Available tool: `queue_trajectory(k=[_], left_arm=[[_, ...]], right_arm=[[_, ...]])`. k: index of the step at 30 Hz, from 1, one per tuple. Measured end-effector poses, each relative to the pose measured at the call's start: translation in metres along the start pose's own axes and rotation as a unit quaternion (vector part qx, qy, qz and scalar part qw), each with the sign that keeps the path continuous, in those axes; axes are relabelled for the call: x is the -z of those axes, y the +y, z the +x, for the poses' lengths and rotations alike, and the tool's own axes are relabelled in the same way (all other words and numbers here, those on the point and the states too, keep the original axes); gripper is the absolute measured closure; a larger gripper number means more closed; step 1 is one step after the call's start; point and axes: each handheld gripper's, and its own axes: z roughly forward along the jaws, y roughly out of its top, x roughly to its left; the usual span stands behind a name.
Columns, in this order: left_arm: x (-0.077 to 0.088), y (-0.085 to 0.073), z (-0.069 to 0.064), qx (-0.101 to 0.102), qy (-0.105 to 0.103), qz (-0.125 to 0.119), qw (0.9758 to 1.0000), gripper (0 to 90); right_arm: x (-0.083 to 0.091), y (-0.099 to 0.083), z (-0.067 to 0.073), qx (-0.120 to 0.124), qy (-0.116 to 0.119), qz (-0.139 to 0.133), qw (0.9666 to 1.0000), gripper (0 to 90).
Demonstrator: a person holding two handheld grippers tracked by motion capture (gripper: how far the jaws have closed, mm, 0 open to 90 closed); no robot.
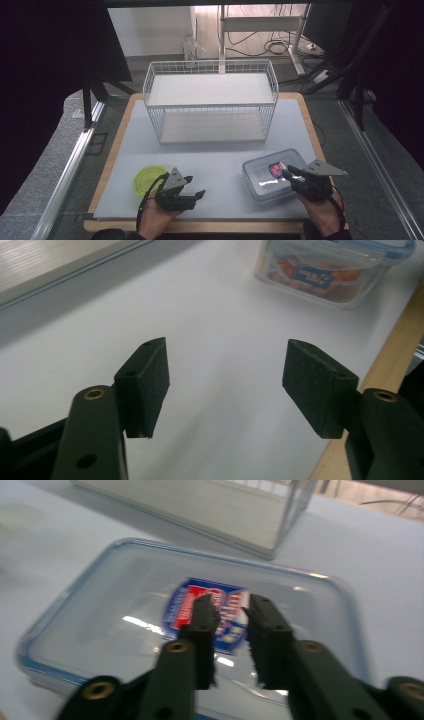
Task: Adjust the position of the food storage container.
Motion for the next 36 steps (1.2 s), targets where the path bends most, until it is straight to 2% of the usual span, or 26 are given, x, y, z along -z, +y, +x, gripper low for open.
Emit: queue_trajectory(k=[2,4,10,12,13,17,22,24,28,31,36], left_arm=[[-0.002,-0.001,-0.002,-0.009,-0.003,-0.004,1.0,31.7],[-0.004,-0.002,-0.004,-0.014,-0.005,-0.004,0.9999,29.4],[-0.009,-0.003,-0.005,-0.013,-0.003,-0.006,0.9999,25.2],[-0.009,-0.003,-0.005,-0.012,-0.005,-0.005,0.9999,24.0],[-0.011,-0.005,-0.005,-0.013,-0.003,-0.007,0.9999,22.5],[-0.014,-0.007,-0.005,-0.024,0.003,-0.005,0.9997,20.2],[-0.015,-0.007,-0.006,-0.023,0.001,-0.004,0.9997,19.5],[-0.016,-0.007,-0.006,-0.023,0.002,0.004,0.9997,19.9],[-0.017,-0.007,-0.006,-0.021,-0.001,0.011,0.9997,20.0],[-0.017,-0.007,-0.005,-0.019,-0.002,0.015,0.9997,19.0],[-0.017,-0.007,-0.003,-0.012,0.001,0.016,0.9998,17.6]], right_arm=[[0.005,0.001,-0.006,0.017,-0.016,0.003,0.9997,83.2],[0.008,0.0,-0.014,0.023,-0.025,0.008,0.9994,87.6],[0.014,-0.007,-0.036,-0.005,-0.078,0.015,0.9968,90.0],[0.015,-0.008,-0.039,-0.01,-0.084,0.016,0.9963,90.0],[0.014,-0.012,-0.047,-0.024,-0.091,0.025,0.9953,90.0],[0.012,-0.019,-0.055,-0.034,-0.102,0.05,0.993,90.0],[0.011,-0.024,-0.059,-0.039,-0.097,0.069,0.9921,90.0],[0.011,-0.026,-0.059,-0.04,-0.096,0.073,0.9919,90.0],[0.007,-0.027,-0.054,-0.049,-0.049,0.073,0.9949,90.0],[0.005,-0.023,-0.046,-0.031,-0.046,0.077,0.9954,90.0],[0.003,-0.022,-0.041,-0.038,-0.037,0.075,0.9958,90.0]])
